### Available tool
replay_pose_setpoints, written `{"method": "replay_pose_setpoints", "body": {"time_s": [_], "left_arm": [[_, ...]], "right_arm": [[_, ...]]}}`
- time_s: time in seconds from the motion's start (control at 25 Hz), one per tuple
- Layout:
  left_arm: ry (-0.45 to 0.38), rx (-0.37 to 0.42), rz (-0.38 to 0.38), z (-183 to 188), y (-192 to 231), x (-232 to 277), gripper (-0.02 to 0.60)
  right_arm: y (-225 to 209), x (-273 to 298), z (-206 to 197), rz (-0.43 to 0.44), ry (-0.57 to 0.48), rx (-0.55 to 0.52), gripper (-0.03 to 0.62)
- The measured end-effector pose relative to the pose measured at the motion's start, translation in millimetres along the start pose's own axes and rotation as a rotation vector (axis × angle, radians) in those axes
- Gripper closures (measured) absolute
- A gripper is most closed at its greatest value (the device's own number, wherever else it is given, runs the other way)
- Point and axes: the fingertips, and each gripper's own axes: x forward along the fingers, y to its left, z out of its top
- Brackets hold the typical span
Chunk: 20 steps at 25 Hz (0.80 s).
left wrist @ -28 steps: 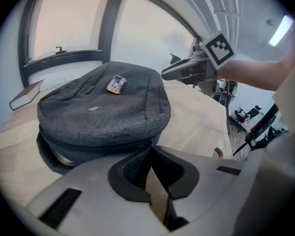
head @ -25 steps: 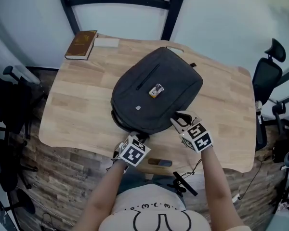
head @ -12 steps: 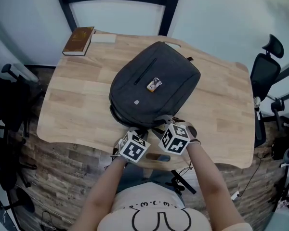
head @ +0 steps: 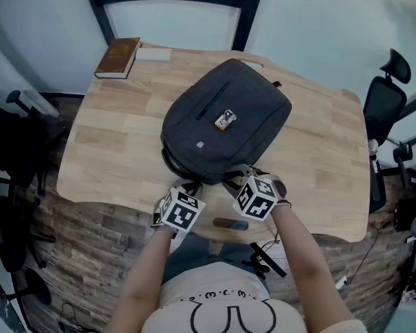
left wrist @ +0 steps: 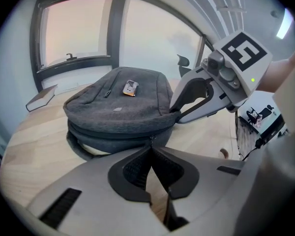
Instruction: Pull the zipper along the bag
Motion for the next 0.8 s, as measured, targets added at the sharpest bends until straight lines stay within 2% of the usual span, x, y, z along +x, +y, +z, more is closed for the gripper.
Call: {"method": "replay_pose_setpoints", "body": {"time_s": [0.08, 0.32, 0.8], "left_arm": [[-0.003, -0.010, 0.021, -4.1, 14.0, -7.1, 0.563], [0.018, 0.037, 0.079, -5.4, 44.7, -18.1, 0.563], [0.056, 0.062, 0.165, -3.3, 125.0, -27.2, 0.561]], "right_arm": [[1.5, 0.2, -1.5, 0.002, 0.002, 0.000, 0.467], [1.3, -0.4, -1.3, 0.001, 0.010, -0.016, 0.477], [3.1, 0.5, -3.8, 0.012, 0.034, -0.011, 0.492]]}}
